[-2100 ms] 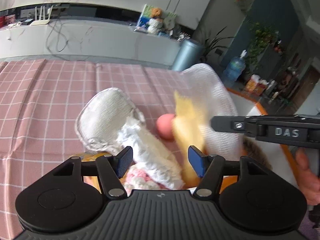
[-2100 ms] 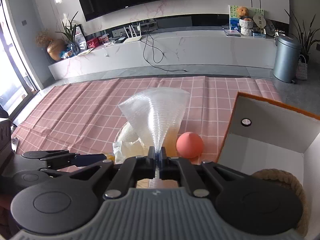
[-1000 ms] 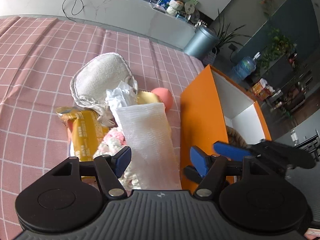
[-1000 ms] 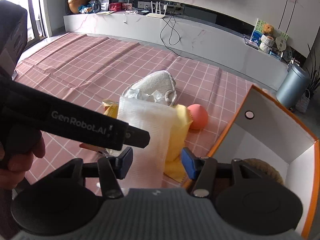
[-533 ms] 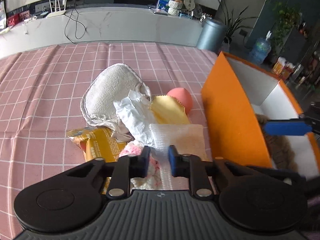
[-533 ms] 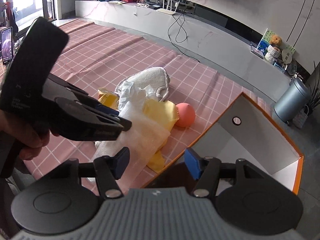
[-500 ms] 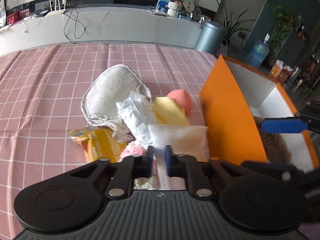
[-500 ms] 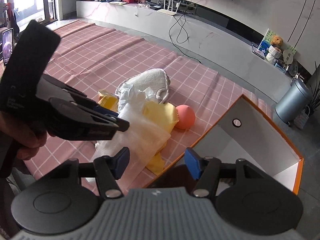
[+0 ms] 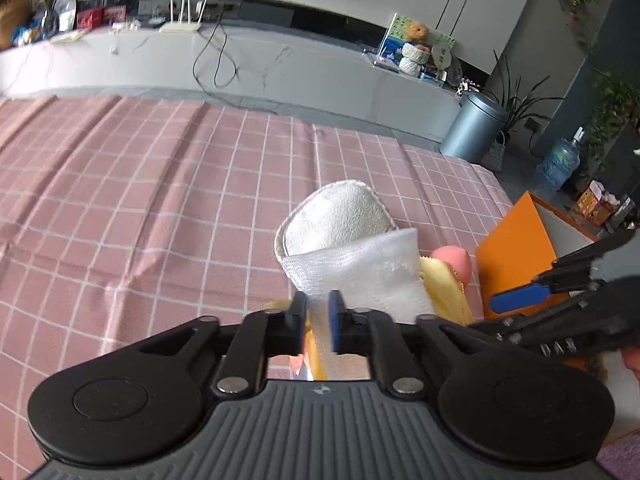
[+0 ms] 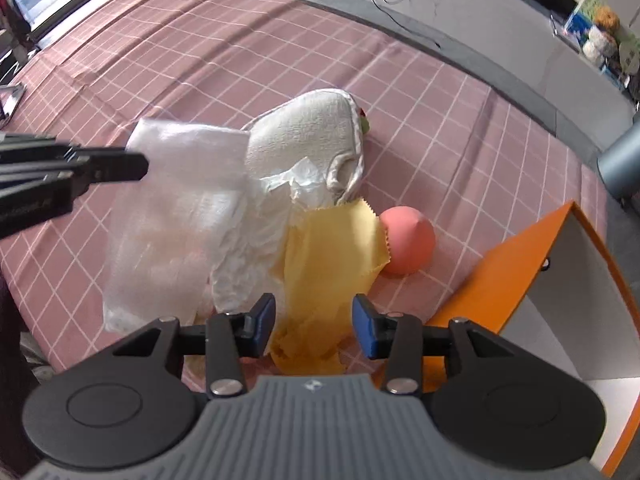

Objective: Organize soft objects
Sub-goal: 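Grasp the clear bag with the left tool while the right tool grasps the yellow cloth, then carry the clear bag and yellow cloth over the orange box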

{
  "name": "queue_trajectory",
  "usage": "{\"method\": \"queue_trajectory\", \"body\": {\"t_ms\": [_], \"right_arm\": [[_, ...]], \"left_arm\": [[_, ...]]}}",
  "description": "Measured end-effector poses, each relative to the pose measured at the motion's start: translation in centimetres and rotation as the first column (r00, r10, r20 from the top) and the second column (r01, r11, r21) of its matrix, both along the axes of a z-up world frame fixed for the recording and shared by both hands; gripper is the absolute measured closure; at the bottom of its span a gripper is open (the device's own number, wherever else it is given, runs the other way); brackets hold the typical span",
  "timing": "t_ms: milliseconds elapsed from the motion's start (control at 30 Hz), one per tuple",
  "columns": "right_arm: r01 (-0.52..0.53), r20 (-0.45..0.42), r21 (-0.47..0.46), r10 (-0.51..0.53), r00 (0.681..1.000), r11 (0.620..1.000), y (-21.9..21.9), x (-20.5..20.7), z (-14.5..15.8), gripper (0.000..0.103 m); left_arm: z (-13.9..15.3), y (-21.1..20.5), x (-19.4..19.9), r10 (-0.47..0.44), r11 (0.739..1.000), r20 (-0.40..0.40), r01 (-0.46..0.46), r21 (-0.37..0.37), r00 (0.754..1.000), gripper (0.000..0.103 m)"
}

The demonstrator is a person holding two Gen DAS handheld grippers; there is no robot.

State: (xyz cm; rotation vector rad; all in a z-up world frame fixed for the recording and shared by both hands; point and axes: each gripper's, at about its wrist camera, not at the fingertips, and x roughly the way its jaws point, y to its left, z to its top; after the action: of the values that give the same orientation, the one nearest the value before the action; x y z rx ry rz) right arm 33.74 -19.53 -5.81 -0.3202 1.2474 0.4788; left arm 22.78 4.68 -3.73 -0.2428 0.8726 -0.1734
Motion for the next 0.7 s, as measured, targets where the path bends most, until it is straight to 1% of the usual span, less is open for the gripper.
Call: {"method": "queue_trajectory", "body": {"t_ms": [33,67,100,167,233,300,367,400,433,500,567,600,633,667,700], "right_arm": [[0.033,-0.035,0.003,-0.032,0.999,0.999,0.0,0.8,-0.4,0.061],[0.059,-0.065,0.006,-0.058,0.996,0.998,0.0,1.4,-0.9,0.061],[0.078,-0.093,0.009,-0.077,0.993,0.997,0.0,2.0,-1.4,0.061],[0.107,-0.135,0.018,-0.103,0.985,0.994,-0.1,2.6,-2.2,0.061],[0.121,-0.151,0.011,-0.118,0.981,0.993,-0.1,2.7,-3.0,0.061],[0.141,-0.163,0.021,-0.136,0.977,0.99,-0.2,2.7,-3.5,0.062],[0.163,-0.184,0.05,-0.151,0.971,0.985,-0.6,2.7,-3.8,0.075],[0.167,-0.187,0.058,-0.154,0.97,0.984,-0.6,2.6,-3.9,0.086],[0.163,-0.176,0.058,-0.151,0.973,0.985,-0.7,2.3,-3.9,0.095],[0.143,-0.144,0.057,-0.134,0.98,0.988,-0.5,1.8,-3.5,0.103],[0.131,-0.103,0.054,-0.124,0.987,0.99,-0.6,1.1,-2.8,0.103],[0.125,-0.082,0.061,-0.119,0.989,0.99,-0.7,0.8,-2.3,0.103],[0.122,-0.06,0.07,-0.118,0.991,0.99,-0.9,0.4,-1.7,0.103],[0.122,-0.043,0.081,-0.119,0.992,0.989,-1.2,0.2,-1.0,0.103],[0.126,-0.028,0.099,-0.124,0.992,0.987,-1.4,-0.1,-0.3,0.103]], "left_arm": [[-0.1,0.2,-0.1,0.016,1.0,-0.011,-0.016,-0.022,1.0,0.055],[-0.2,0.3,-0.2,0.031,0.999,-0.018,-0.032,-0.042,0.999,0.035],[-0.2,0.5,-0.5,0.042,0.997,-0.019,-0.043,-0.064,0.999,0.031],[-0.3,0.4,-0.5,0.031,0.994,-0.04,-0.035,-0.099,0.999,0.027],[-0.8,0.1,-0.1,0.015,0.992,-0.081,-0.025,-0.127,0.997,0.024],[-1.7,-0.6,0.2,0.011,0.994,-0.114,-0.023,-0.104,0.993,0.024],[-2.5,-1.1,0.5,0.009,0.995,-0.143,-0.024,-0.098,0.99,0.024],[-2.9,-1.4,0.6,0.009,0.995,-0.157,-0.025,-0.099,0.987,0.023],[-3.4,-1.6,0.7,0.013,0.996,-0.17,-0.028,-0.09,0.985,0.024],[-4.0,-1.8,0.8,0.015,0.997,-0.176,-0.027,-0.07,0.984,0.03],[-3.9,-1.6,0.6,0.008,0.996,-0.165,-0.023,-0.087,0.986,0.051],[-3.7,-1.5,0.5,0.012,0.997,-0.156,-0.024,-0.076,0.988,0.062],[-3.4,-1.4,0.4,0.017,0.998,-0.146,-0.025,-0.054,0.989,0.083],[-3.1,-1.2,0.2,0.018,0.998,-0.136,-0.025,-0.052,0.99,0.093],[-2.9,-0.9,0.0,0.021,0.997,-0.125,-0.03,-0.065,0.992,0.095]]}}
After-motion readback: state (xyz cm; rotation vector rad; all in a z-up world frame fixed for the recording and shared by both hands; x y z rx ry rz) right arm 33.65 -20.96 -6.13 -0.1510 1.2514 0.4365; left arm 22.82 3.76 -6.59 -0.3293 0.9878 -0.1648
